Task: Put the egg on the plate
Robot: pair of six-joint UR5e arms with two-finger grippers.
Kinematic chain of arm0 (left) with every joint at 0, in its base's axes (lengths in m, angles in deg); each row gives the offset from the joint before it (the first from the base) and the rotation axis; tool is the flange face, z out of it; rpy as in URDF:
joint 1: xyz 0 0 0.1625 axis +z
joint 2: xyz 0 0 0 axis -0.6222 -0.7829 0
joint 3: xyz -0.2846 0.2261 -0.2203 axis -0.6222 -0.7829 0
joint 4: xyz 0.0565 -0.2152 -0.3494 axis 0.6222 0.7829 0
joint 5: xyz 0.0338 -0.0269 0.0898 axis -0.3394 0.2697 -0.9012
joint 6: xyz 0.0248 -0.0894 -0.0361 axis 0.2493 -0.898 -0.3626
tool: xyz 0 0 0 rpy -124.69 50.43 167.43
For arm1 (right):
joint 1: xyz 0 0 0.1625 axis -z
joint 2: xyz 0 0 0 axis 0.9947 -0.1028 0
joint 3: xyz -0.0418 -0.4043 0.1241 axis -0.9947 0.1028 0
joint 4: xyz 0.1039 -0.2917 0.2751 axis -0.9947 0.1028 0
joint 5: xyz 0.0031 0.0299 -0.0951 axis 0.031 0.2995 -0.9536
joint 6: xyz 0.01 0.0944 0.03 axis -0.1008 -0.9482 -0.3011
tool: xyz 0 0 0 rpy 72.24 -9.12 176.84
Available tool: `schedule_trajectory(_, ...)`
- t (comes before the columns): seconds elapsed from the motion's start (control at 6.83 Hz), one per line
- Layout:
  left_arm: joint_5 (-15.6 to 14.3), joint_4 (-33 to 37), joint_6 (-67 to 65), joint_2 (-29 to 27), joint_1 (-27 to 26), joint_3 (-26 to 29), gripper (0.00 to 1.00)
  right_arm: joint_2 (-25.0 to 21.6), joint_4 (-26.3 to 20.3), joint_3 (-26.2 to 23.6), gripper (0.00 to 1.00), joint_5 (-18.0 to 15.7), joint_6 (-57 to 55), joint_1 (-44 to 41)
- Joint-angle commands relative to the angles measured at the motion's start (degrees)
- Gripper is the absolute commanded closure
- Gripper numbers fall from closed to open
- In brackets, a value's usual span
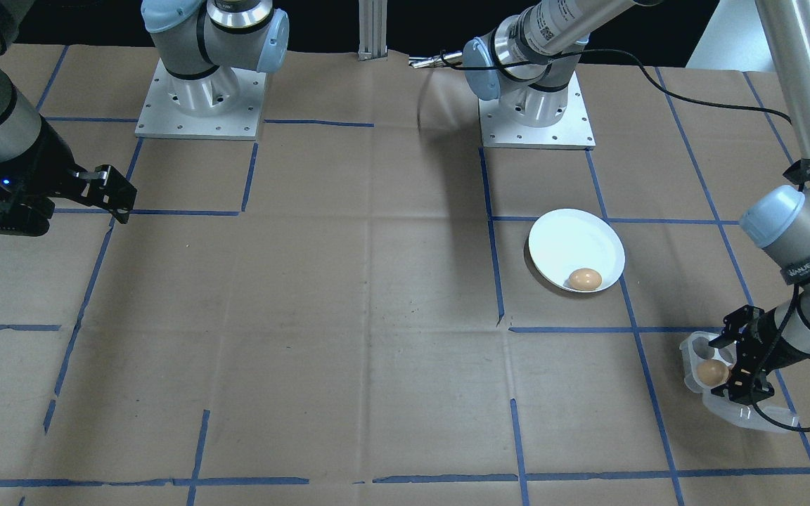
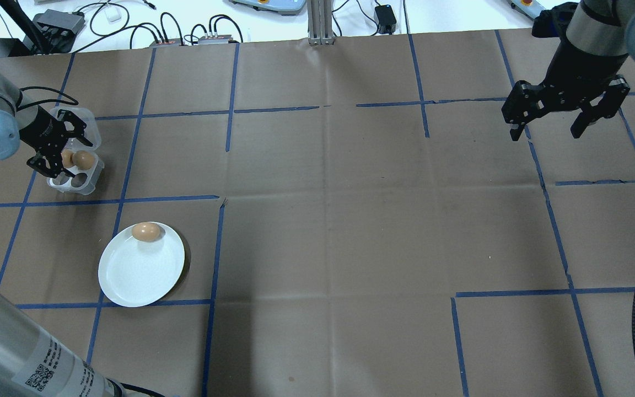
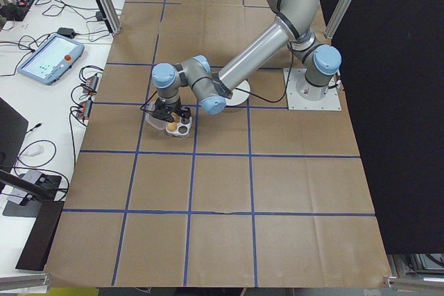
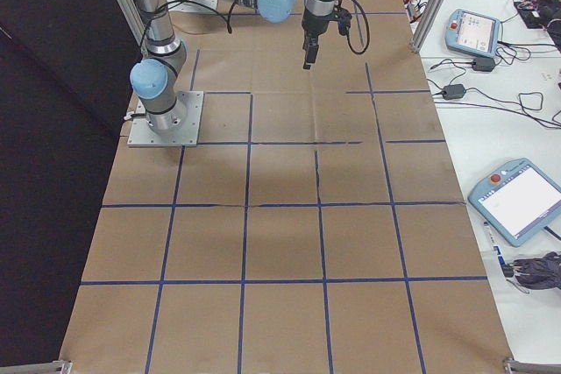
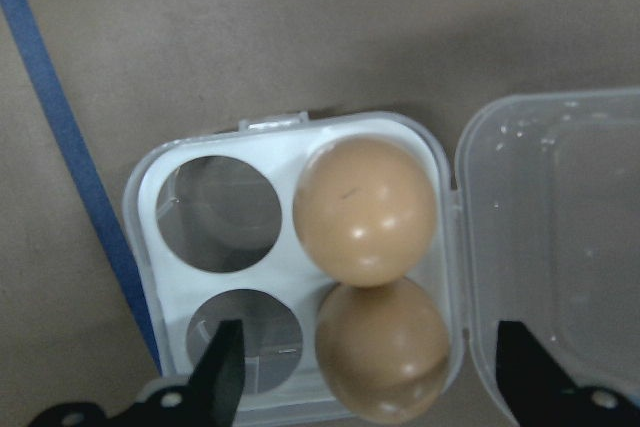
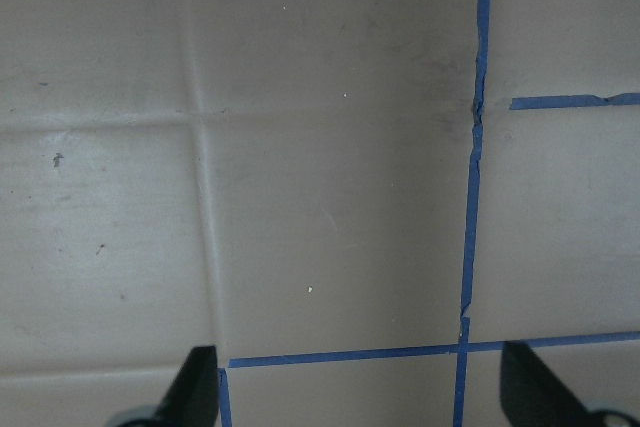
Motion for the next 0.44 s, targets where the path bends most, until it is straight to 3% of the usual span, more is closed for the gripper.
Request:
schedule_trajectory(0.0, 0.0, 0.2, -0.3, -0.6, 0.0, 0.1, 0.11, 0.0, 0.0, 0.0, 0.0, 0.0, 0.0, 0.0)
schedule_trajectory(0.15, 0.0, 0.2, -0.4, -0.6, 0.0, 0.2, 0.15, 0.0, 0.0, 0.0, 0.0, 0.0, 0.0, 0.0)
schedule_trajectory(0.29, 0.0, 0.2, -0.8, -0.6, 0.0, 0.2, 0.3, 0.0, 0.0, 0.0, 0.0, 0.0, 0.0, 0.0)
